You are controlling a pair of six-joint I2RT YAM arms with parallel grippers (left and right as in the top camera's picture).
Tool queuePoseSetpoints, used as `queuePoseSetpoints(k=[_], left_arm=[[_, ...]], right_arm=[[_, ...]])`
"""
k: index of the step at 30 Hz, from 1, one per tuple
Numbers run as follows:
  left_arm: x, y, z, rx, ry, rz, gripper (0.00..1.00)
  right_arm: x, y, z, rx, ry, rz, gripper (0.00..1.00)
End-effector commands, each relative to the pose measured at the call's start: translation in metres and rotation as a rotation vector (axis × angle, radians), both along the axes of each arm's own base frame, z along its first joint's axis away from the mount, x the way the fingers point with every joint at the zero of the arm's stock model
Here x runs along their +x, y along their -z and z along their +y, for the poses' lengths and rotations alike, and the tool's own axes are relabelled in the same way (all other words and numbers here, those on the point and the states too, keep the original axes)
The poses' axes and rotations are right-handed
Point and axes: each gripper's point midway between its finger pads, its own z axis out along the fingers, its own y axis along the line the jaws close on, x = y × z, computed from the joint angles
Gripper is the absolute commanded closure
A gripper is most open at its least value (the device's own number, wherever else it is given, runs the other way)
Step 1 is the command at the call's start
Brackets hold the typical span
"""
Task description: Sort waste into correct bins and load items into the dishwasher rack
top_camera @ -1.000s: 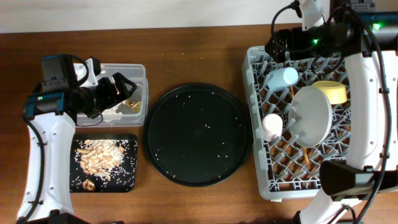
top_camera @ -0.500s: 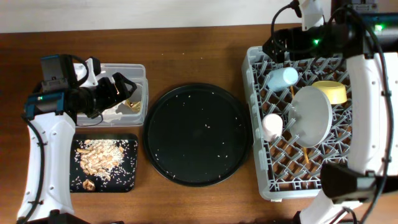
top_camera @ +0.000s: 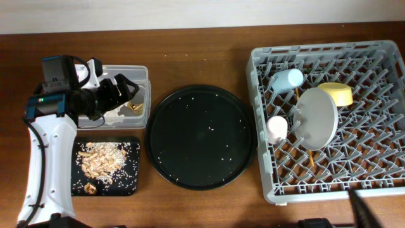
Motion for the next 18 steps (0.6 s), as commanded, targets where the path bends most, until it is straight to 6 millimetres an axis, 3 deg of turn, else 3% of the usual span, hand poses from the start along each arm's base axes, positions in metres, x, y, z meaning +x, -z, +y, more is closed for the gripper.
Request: queuePoseSetpoints(k=[1, 4, 7, 13, 18], left_arm=[[0.000, -0.005, 0.000, 0.006, 0.005, -0.017, 0.00], [0.000, -0.005, 0.000, 0.006, 0.005, -0.017, 0.00], [0.000, -0.005, 0.000, 0.006, 0.005, -0.017, 0.00], [0.000, -0.005, 0.001, 0.006, 0.005, -0.017, 0.00], [0.000, -0.005, 0.000, 0.006, 0.005, -0.017, 0.00]], right_arm=[[-0.006, 0.056, -0.011, 0.008, 0.067, -0.007, 0.02], [0.002, 0.115, -0.012, 0.014, 0.070, -0.068, 0.02], [0.043, 0.167, -0.010, 0.019, 0.069, -0.124, 0.02], [0.115, 0.211, -0.010, 0.106, 0.082, -0.272, 0.02], [0.147, 0.272, -0.025, 0.195, 0.169, -0.224, 0.02]])
